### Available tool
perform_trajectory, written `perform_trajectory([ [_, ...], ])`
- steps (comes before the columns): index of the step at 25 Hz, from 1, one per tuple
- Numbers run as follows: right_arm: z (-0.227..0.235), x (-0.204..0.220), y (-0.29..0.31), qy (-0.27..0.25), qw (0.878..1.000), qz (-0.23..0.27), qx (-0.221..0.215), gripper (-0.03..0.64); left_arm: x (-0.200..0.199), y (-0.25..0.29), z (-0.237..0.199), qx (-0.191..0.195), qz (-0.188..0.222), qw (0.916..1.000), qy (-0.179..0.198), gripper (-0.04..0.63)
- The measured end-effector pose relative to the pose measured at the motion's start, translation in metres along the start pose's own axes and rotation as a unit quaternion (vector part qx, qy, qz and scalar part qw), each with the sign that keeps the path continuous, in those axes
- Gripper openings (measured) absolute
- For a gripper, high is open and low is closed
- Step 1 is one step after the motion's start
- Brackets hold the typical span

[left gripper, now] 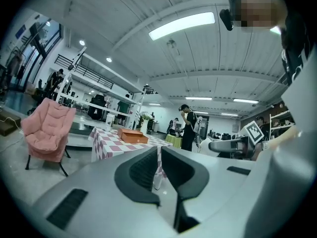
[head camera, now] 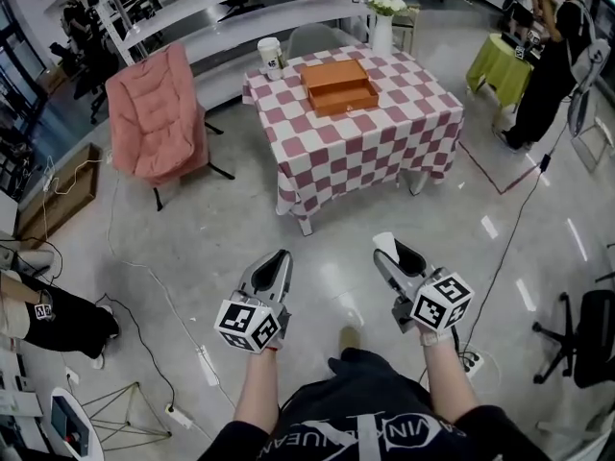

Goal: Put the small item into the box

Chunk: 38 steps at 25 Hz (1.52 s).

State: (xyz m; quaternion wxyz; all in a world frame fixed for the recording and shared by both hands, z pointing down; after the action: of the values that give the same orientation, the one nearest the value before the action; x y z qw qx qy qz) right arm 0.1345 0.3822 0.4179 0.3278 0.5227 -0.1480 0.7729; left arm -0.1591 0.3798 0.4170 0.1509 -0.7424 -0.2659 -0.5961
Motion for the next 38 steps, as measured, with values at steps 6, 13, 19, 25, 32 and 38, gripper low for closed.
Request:
perform_trajectory([
  [6, 0.03, -0.015, 0.026, 0.007, 1.0, -0.008, -0.013, 0.184, -0.008, 0.031, -0.012, -0.013, -0.003, 0.9999, 0.002, 0.028],
  [13, 0.064, -0.032, 0.047, 0.004, 1.0, -0.015, -0.024, 0.184, -0.013, 0.068, -0.024, -0.029, 0.008, 0.9995, -0.006, 0.028],
  [19, 0.085, -0.041, 0.048, 0.01, 1.0, -0.012, -0.021, 0.184, -0.016, 0.09, -0.019, -0.023, 0.011, 0.9997, -0.002, 0.028],
  [25, 0.092, -0.036, 0.049, 0.02, 0.999, -0.018, -0.024, 0.184, -0.012, 0.087, -0.018, -0.035, 0.001, 0.9994, -0.005, 0.028],
  [32, 0.099, -0.028, 0.051, 0.031, 0.999, -0.025, -0.024, 0.184, -0.004, 0.085, -0.017, -0.043, -0.009, 0.999, -0.008, 0.028],
  [38, 0.107, -0.03, 0.06, 0.034, 0.999, -0.023, -0.022, 0.184, -0.001, 0.101, -0.027, -0.038, -0.016, 0.999, -0.015, 0.028],
])
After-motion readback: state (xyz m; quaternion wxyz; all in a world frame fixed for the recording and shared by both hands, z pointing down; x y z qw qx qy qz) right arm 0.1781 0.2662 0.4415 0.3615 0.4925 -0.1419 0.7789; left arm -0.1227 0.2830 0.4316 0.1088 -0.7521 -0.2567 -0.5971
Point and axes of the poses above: the fingertips, and each gripper's own axes: y forward along the fingers, z to its right, x out of its underside, the point moved 8 cm from there along -y, backward along the fingers
